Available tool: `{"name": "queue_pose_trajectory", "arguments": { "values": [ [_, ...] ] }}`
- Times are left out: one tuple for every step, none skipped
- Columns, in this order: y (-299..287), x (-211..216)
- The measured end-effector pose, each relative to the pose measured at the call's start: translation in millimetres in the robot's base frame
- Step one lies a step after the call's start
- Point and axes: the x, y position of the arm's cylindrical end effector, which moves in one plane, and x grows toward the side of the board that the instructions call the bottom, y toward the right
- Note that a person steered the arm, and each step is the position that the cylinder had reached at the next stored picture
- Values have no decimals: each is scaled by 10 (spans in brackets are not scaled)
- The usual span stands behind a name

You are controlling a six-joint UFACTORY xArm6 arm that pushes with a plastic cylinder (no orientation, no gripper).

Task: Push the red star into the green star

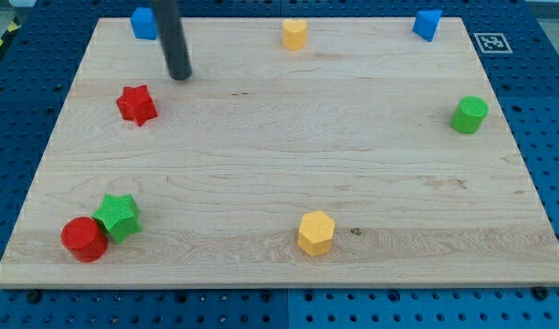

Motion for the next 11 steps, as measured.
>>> {"name": "queue_pose_trajectory", "arguments": {
  "values": [
    [-379,107],
    [-379,381],
    [-332,698],
    [-217,963],
    [-122,1263],
    [-4,1459],
    [147,1463],
    [311,1463],
    [341,1566],
    [341,1754],
    [341,1886]
  ]
}}
